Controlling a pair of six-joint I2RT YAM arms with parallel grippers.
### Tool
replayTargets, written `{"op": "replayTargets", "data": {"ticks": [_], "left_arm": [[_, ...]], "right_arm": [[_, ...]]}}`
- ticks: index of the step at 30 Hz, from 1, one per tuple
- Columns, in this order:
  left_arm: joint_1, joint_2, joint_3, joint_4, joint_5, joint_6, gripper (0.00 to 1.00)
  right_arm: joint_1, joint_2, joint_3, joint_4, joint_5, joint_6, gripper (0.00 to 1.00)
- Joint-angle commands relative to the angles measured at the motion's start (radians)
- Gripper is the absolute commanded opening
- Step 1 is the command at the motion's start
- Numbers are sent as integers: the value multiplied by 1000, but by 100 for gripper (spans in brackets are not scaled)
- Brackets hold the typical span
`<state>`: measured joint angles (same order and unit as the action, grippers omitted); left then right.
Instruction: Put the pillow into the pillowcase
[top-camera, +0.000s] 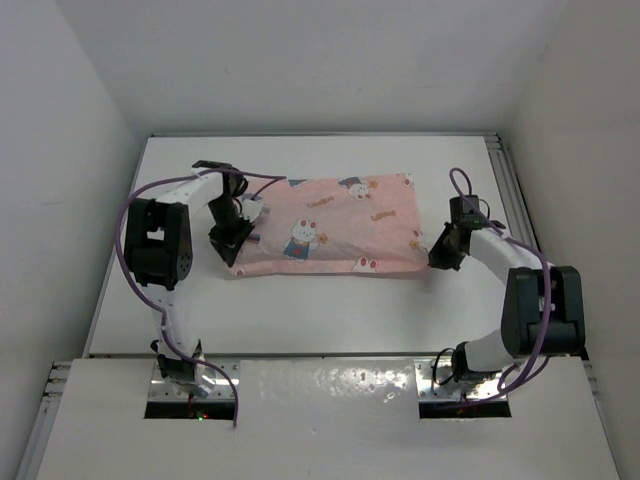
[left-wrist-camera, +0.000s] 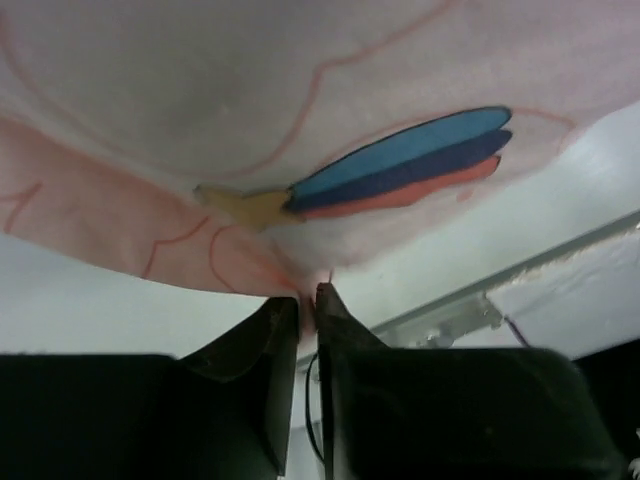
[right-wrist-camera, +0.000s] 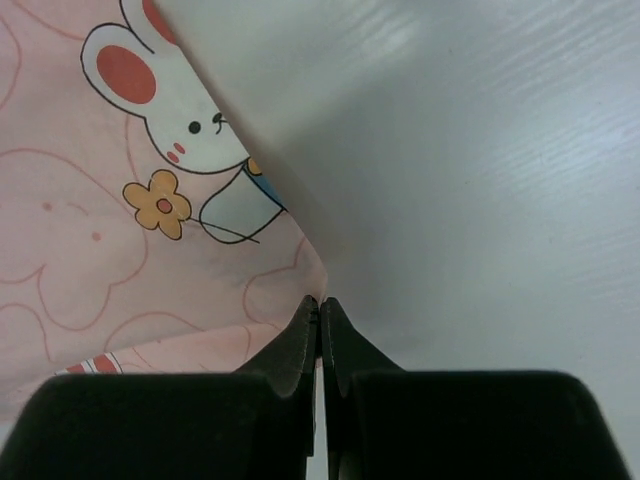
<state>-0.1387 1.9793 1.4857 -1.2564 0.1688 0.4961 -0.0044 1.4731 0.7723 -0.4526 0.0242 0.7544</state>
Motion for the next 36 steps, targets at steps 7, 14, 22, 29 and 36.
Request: {"op": "replayTargets", "data": {"ticks": [7, 14, 22, 29, 36], "left_arm": [[7, -48, 18, -63, -193, -1, 67], [17, -57, 166, -61, -364, -7, 73], [131, -146, 352, 286, -368, -295, 76], [223, -234, 288, 528, -521, -467, 82], [298, -212, 300, 517, -431, -560, 82]], "right_arm": [[-9, -52, 31, -55, 85, 26, 54], [-8, -112, 140, -133, 187, -42, 92], [-9, -128, 286, -147, 296, -210, 99], [-17, -116, 406, -110, 515, -251, 99], [-19, -62, 505, -167, 551, -310, 99]]}}
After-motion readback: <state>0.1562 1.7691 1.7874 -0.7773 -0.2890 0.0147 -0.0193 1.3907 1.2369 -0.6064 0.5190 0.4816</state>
